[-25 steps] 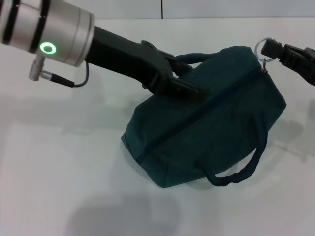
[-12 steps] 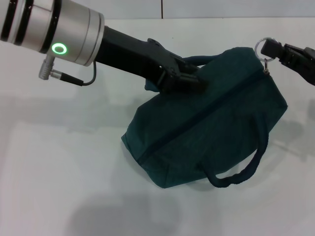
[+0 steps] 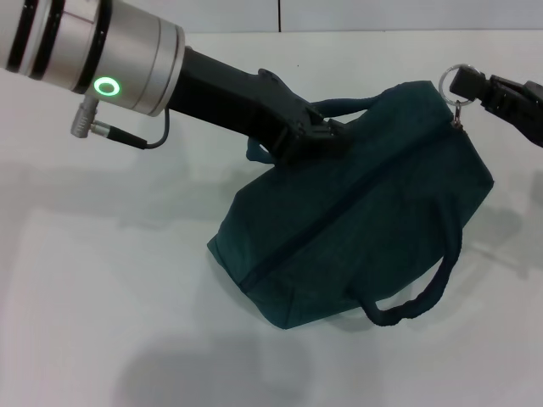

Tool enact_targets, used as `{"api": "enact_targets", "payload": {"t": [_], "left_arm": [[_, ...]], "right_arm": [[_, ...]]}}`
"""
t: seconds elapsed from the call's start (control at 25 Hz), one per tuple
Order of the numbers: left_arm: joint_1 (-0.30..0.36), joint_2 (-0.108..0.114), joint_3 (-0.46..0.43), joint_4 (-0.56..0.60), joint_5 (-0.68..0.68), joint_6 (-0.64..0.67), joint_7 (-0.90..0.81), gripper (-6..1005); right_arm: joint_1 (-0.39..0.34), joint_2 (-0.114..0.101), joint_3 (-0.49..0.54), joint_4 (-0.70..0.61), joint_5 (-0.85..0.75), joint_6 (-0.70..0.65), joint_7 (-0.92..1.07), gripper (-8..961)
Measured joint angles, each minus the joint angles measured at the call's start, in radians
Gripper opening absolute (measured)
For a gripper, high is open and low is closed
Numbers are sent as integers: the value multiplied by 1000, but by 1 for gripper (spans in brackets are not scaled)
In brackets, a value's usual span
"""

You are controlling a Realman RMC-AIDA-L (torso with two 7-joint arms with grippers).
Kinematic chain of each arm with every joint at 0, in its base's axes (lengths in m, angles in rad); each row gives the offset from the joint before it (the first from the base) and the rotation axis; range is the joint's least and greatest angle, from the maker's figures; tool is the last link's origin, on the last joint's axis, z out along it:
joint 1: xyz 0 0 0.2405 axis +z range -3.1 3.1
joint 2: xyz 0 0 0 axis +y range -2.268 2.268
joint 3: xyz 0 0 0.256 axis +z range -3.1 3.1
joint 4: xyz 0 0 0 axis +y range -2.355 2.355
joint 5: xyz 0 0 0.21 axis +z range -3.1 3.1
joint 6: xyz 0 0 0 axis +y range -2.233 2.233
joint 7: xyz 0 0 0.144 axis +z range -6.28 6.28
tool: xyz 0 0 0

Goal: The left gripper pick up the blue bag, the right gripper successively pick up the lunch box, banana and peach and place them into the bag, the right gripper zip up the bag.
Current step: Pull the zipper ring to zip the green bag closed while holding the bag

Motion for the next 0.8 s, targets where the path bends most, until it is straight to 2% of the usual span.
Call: {"api": "enact_targets", "payload": {"t": [0.2,0.8], "left_arm": [[-1,1,1,0,-1,5,4,53],[-12,3,2,-25,-5,44,14,35]], "right_arm": [[-1,2,5,0,0,2,0,59],[-37,-8,8,3,7,64,0,60]]}}
